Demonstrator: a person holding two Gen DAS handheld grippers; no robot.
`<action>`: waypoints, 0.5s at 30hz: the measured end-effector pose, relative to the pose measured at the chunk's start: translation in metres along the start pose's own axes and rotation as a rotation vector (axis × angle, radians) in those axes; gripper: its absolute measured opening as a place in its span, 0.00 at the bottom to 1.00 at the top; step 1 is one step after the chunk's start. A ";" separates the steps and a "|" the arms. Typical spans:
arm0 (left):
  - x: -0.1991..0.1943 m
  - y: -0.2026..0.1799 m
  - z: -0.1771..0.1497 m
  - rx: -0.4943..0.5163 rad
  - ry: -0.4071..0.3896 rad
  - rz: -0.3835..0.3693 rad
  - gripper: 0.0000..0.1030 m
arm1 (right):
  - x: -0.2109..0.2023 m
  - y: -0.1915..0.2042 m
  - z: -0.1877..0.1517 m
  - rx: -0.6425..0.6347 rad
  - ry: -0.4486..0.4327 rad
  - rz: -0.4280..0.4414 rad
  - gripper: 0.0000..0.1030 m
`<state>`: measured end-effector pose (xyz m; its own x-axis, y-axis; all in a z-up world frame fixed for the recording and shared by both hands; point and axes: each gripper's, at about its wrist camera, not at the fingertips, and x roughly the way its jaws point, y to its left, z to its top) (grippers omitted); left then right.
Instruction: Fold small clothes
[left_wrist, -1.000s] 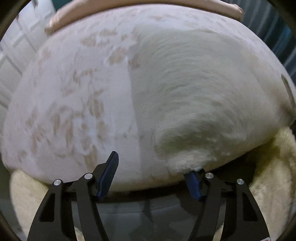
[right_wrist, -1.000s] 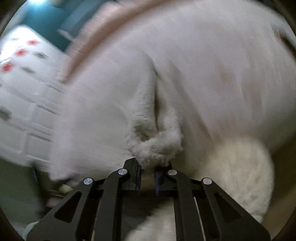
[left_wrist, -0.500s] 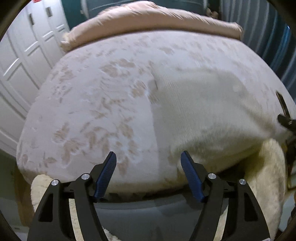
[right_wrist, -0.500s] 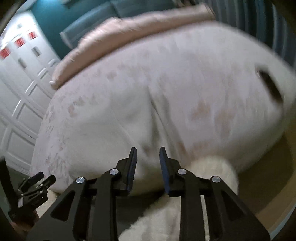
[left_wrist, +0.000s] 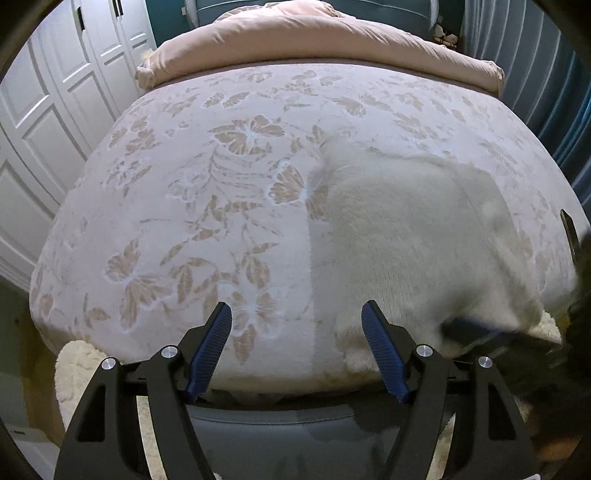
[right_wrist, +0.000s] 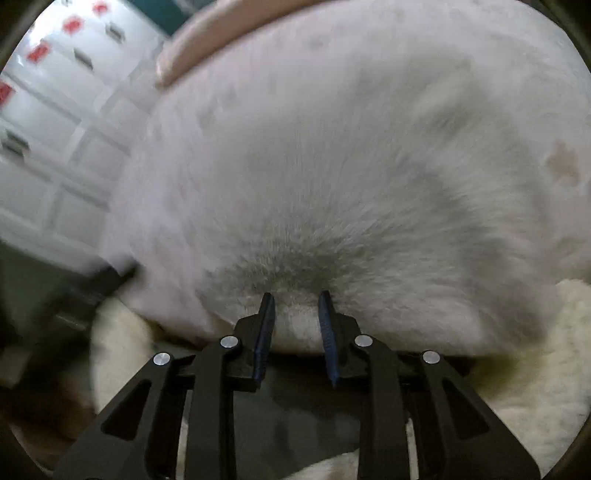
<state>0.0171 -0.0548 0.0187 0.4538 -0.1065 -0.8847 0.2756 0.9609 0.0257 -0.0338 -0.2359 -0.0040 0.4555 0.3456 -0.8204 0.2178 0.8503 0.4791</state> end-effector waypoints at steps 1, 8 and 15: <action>0.001 -0.001 0.000 0.001 0.002 -0.002 0.69 | -0.018 -0.001 0.007 -0.001 -0.060 -0.026 0.24; 0.009 -0.021 0.002 0.049 0.008 -0.001 0.69 | 0.016 -0.041 0.004 -0.068 -0.010 -0.238 0.24; 0.016 -0.028 -0.001 0.059 0.038 0.006 0.69 | -0.053 -0.055 0.023 0.044 -0.232 -0.212 0.40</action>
<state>0.0162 -0.0835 0.0035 0.4237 -0.0898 -0.9013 0.3225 0.9448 0.0575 -0.0503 -0.3095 0.0204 0.5796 0.0585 -0.8128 0.3637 0.8740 0.3222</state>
